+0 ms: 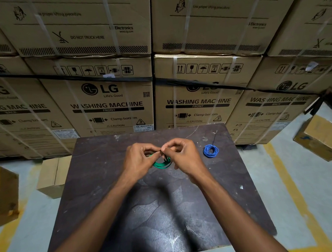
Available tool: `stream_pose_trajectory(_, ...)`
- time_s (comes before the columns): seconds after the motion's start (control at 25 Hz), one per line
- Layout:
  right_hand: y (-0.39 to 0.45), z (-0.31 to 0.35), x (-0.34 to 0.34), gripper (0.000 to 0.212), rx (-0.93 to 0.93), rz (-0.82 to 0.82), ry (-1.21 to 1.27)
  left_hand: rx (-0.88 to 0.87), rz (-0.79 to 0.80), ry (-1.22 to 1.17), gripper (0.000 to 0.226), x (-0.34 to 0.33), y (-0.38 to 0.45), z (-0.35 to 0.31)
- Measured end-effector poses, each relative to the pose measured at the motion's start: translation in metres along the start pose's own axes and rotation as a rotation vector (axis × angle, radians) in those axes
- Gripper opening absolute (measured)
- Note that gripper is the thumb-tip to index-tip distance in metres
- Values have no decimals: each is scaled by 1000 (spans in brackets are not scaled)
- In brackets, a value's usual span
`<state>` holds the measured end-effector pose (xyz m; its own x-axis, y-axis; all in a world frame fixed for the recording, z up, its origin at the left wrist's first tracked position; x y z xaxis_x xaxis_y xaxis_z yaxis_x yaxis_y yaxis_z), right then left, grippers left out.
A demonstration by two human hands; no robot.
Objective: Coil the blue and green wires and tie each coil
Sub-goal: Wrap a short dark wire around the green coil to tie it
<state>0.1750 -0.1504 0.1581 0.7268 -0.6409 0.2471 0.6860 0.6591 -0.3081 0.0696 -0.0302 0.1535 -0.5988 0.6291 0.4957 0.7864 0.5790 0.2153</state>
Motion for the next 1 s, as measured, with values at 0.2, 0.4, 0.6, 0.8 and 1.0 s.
stream_pose_trajectory(0.2, 5, 15, 4, 12, 144, -28, -273, -22, 24, 54, 14, -1, -2, -7)
stream_pose_trajectory(0.4, 11, 16, 10, 9, 104, 87, -108, -11, 26, -15, 14, 1, -3, -7)
stream_pose_trajectory(0.6, 20, 9, 15, 7, 108, 21, -169, -53, 28, -41, 16, 0, -4, -11)
stream_pose_trajectory(0.8, 22, 8, 15, 7, 98, 3, -184, -77, 14, -90, 16, 2, -4, -14)
stream_pose_trajectory(1.0, 30, 14, 11, 18, 107, 35, -163, -57, 40, -140, 15, 0, -1, -12)
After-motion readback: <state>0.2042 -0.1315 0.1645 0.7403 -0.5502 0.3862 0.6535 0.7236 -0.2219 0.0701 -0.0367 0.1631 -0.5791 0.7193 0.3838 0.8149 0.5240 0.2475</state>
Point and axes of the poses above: each hand's wrist, its own y-axis towards the middle knuckle, its own x-axis out of the back of the hand, z = x × y, the point moved 8 cm from there along y, towards the middle knuckle, and after that the axes turned 9 degrees about -x, right-handed, at the moved point
